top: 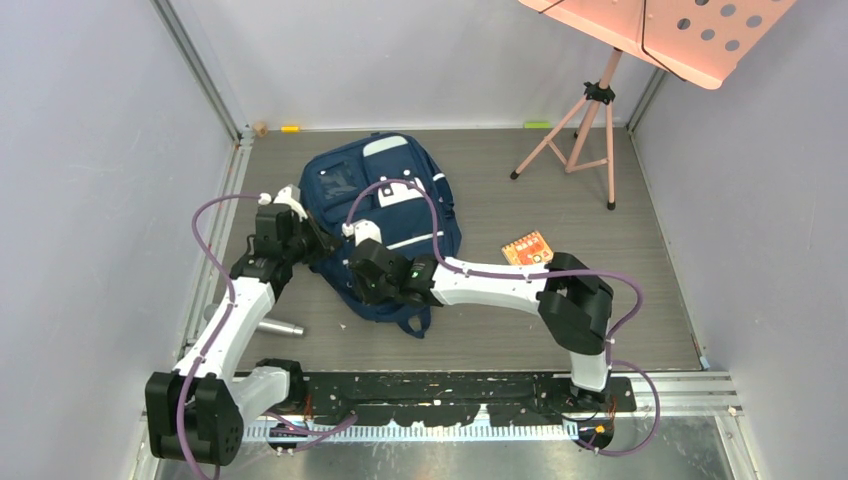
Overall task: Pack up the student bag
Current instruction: Unzip the student bag at the center of the board.
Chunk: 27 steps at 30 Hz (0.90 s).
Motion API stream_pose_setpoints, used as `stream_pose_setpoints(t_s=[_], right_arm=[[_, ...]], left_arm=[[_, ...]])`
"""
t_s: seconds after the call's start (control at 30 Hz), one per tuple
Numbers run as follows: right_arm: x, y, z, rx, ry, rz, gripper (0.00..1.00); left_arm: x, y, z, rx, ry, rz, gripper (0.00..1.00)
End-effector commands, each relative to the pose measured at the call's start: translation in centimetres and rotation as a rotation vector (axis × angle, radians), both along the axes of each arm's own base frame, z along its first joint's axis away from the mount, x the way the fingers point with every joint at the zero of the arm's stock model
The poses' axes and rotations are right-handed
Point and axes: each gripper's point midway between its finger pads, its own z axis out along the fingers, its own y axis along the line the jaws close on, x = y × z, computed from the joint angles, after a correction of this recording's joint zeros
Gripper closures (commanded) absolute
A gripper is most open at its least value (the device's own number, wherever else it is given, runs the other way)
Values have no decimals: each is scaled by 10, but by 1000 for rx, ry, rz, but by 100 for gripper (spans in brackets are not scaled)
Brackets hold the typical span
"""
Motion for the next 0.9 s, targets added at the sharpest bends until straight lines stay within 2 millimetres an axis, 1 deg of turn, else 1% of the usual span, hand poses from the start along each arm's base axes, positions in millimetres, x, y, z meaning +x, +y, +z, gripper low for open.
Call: stream_pose_setpoints(t_s=[0.0,0.03,0.07,0.1,0.13,0.17,0.2,0.23,0.27,0.3,0.33,0.37,0.4,0.43,0.47,0.5,0.53,0.57,0.6,0.63,0.67,0.7,0.73,0.77,0.8,0.83,0.87], right_arm=[[-4,47,83,219,-101,100,92],[-4,43,89,217,-114,102,89],[-3,38,89,201,-120,93,82],[-4,31,94,197,-131,93,78],[-3,24,94,176,-138,79,70],[-3,14,99,171,-149,71,66],[-3,3,92,136,-155,57,56],[-3,-6,106,148,-171,48,47],[-2,-18,99,111,-178,34,43],[-2,-28,112,123,-194,23,36],[0,-40,108,89,-201,5,33],[3,-52,120,100,-215,-16,28],[9,-67,115,66,-215,-46,26],[13,-79,124,76,-224,-69,23],[22,-99,126,66,-220,-114,22],[27,-110,127,64,-217,-138,21],[38,-132,126,56,-208,-192,21],[44,-142,126,55,-204,-221,19],[56,-166,123,54,-195,-285,18],[60,-176,122,58,-188,-309,17],[71,-197,118,60,-178,-373,16],[75,-208,115,57,-169,-401,15],[83,-227,110,55,-160,-454,15],[85,-236,107,54,-152,-475,14],[90,-252,102,49,-144,-519,14],[91,-258,100,50,-137,-535,13],[94,-272,94,46,-127,-574,13]], left_arm=[[-4,-20,19,-72,-63,-83,100],[-5,-20,19,-60,-58,-89,100],[-6,-18,21,-42,-57,-98,95],[-6,-16,24,-20,-60,-104,85],[-7,-14,28,4,-61,-108,71],[-8,-10,34,35,-67,-108,59],[-8,-6,41,61,-76,-108,49],[-9,-4,46,87,-81,-114,43],[-9,-1,52,113,-86,-123,38],[-10,0,58,137,-89,-134,34],[-11,1,63,167,-92,-152,33],[-12,0,69,194,-100,-174,32],[-13,-3,74,224,-112,-209,31],[-14,-9,76,254,-126,-254,30],[-16,-17,79,281,-146,-305,29],[-19,-28,80,312,-168,-374,27],[-22,-39,80,345,-184,-443,26],[-26,-50,77,388,-195,-517,25],[-30,-61,72,421,-195,-581,25],[-34,-72,67,447,-194,-636,25],[-38,-83,60,466,-187,-693,25],[-42,-92,56,485,-193,-746,25],[-47,-102,52,512,-204,-802,25],[-51,-110,47,546,-218,-855,24],[-53,-115,43,589,-229,-891,24],[-55,-120,38,636,-238,-925,23],[-55,-123,33,686,-242,-941,22]])
